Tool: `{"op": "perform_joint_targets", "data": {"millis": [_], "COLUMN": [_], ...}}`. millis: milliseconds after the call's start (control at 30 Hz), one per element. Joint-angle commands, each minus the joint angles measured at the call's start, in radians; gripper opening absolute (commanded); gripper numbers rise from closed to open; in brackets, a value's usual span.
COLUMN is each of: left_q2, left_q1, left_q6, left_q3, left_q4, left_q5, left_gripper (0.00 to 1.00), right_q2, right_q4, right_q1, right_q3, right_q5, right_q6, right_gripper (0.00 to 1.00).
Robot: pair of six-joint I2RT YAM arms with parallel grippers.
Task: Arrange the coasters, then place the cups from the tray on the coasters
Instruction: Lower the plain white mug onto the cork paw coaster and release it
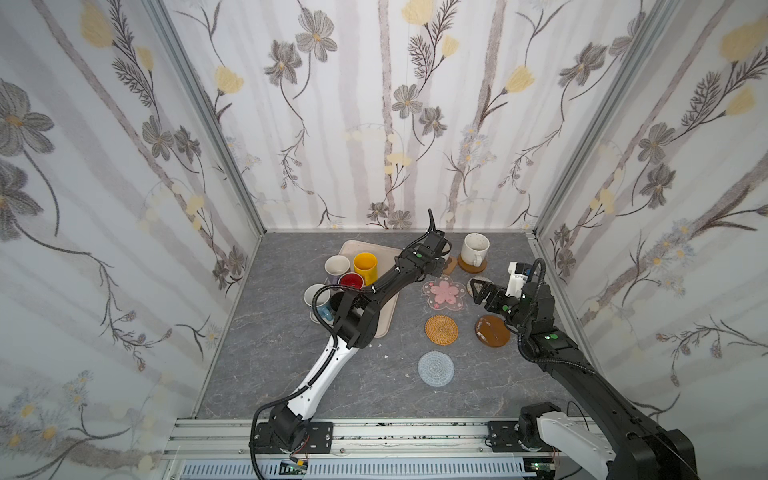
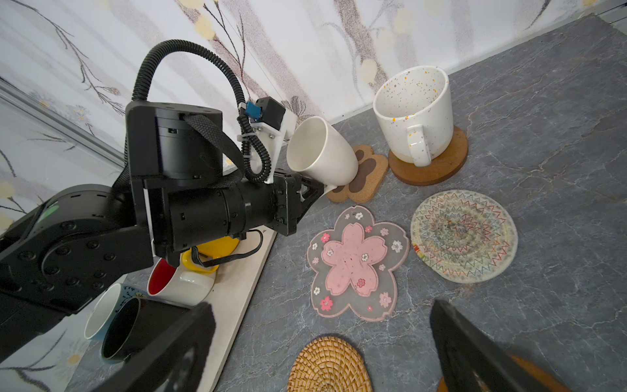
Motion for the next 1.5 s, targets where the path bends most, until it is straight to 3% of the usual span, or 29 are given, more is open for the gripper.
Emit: {"op": "perform_joint_targets", "data": {"millis": [0, 467, 800, 1067, 1200, 1467], "left_q2": [0.004, 0.011, 0.013, 0.015, 0.010, -0.055], "left_q1": [-0.001, -0.006, -0.006, -0.007, -0.006, -0.005], "left_q6": [-0.008, -0.006, -0.004, -0.003, 0.000, 0.000], "left_q3": [0.017, 0.016, 0.021, 0.022, 0.020, -0.031], "left_q4": [0.053, 0.053, 0.053, 0.054, 0.053, 0.054], "left_q5": [-0.014, -0.026, -0.034, -0.034, -0.028, -0.071], "left_gripper": [0.00, 0.11, 0.26, 0.29, 0.45, 0.68], "right_q2": [-0.001, -0.005, -0.007, -0.003, -0.001, -0.012], "right_q4": [0.049, 0.053, 0.053, 0.057, 0.058, 0.041], "right_q1": [0.001, 0.001, 0.001, 0.001, 0.001, 0.001], "right_q3": [0.001, -0.004, -0.005, -0.004, -0.004, 0.010], "right_q5": [0.001, 0.001, 0.001, 0.000, -0.001, -0.003], "right_q6": [0.008, 0.007, 0.008, 0.008, 0.008, -0.007], "right_gripper": [1.00, 1.00, 1.00, 1.00, 1.00, 1.00]}}
